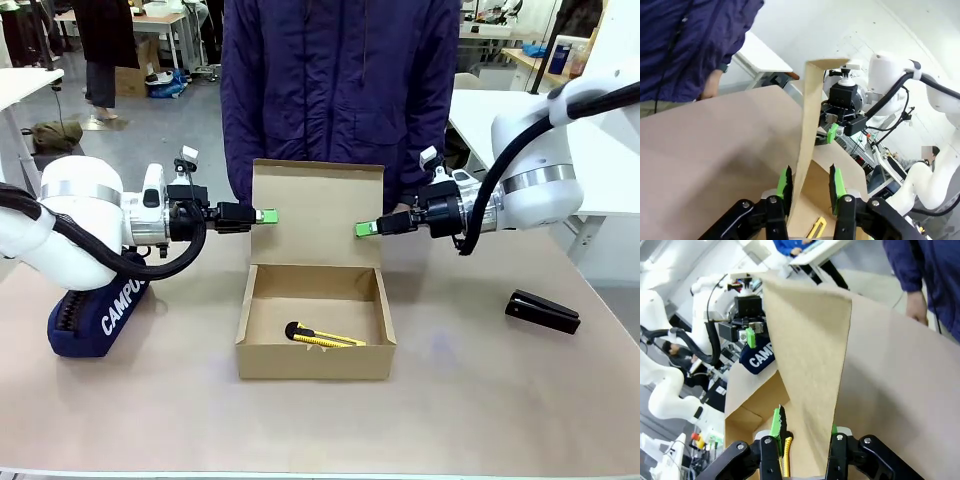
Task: Pack the item into the box.
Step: Close the Mailer Box.
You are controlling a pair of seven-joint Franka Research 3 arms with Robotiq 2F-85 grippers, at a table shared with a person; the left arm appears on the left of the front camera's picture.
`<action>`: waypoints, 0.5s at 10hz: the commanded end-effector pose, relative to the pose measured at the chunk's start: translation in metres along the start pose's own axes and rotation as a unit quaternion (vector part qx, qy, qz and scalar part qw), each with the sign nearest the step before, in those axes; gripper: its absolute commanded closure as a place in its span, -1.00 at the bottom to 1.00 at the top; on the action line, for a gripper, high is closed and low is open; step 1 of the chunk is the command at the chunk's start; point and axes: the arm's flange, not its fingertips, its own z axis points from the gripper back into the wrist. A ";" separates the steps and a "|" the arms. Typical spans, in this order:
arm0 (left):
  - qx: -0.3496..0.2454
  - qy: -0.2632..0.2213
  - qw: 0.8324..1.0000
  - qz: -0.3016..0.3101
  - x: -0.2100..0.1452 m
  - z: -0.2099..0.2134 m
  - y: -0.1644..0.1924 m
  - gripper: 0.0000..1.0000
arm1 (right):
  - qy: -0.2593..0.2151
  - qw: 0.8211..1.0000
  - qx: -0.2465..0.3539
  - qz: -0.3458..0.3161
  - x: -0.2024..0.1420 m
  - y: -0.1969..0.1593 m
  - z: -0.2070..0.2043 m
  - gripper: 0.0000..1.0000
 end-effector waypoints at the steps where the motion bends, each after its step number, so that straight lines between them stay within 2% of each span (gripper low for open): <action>1: -0.019 -0.030 0.997 -0.065 -0.014 0.010 -0.014 0.15 | -0.035 0.997 -0.012 0.063 -0.017 0.019 0.004 0.19; 3: -0.047 -0.053 0.991 -0.114 -0.019 0.015 -0.023 0.15 | -0.068 0.988 -0.003 0.141 -0.024 0.036 0.010 0.19; 5: -0.055 -0.062 0.986 -0.147 -0.023 0.020 -0.031 0.15 | -0.070 0.979 0.028 0.189 -0.034 0.057 0.014 0.19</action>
